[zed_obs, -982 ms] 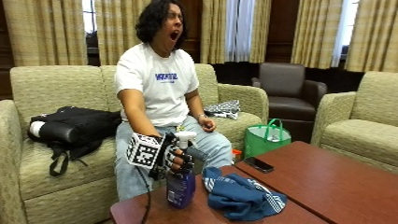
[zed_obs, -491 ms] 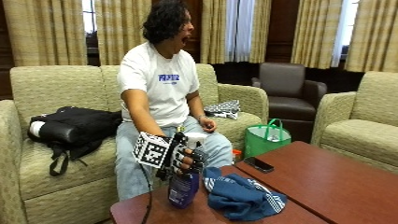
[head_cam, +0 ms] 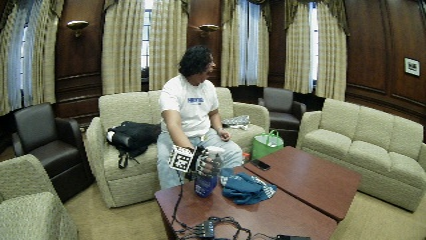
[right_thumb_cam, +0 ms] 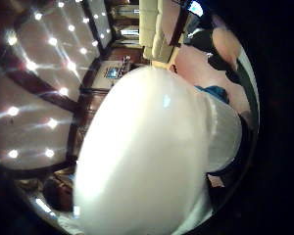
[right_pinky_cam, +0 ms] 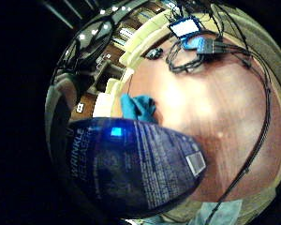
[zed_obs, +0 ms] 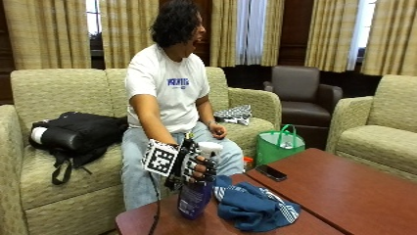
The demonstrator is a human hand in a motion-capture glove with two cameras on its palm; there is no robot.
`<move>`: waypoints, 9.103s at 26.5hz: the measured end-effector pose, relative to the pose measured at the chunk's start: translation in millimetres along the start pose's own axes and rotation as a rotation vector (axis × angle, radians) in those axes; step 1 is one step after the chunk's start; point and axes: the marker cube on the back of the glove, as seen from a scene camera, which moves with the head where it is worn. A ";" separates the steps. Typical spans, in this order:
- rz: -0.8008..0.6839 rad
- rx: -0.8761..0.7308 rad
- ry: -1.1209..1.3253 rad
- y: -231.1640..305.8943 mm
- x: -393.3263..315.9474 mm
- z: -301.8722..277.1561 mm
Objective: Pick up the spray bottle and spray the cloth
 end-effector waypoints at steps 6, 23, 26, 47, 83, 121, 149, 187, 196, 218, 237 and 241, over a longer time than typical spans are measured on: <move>-0.039 -0.003 0.014 -1.8 -3.4 3.1; 0.063 -0.053 -0.036 -33.3 -9.2 14.1; 0.062 -0.046 -0.044 -36.1 -8.1 14.9; -0.044 0.040 0.052 -38.5 -11.3 25.0; -0.075 -0.024 -0.013 22.5 4.3 2.5; -0.053 -0.001 -0.023 -46.6 -7.6 22.2; -0.228 -0.280 0.655 -33.6 -126.4 -25.0; -0.501 -1.021 1.581 74.6 -60.0 220.2; -0.387 -0.735 1.195 34.5 -163.1 170.2; -0.403 -0.375 -0.140 97.4 -214.2 161.4; -0.371 -0.247 -0.166 141.0 -152.2 236.4; -0.372 -0.231 -0.163 141.7 -150.5 235.9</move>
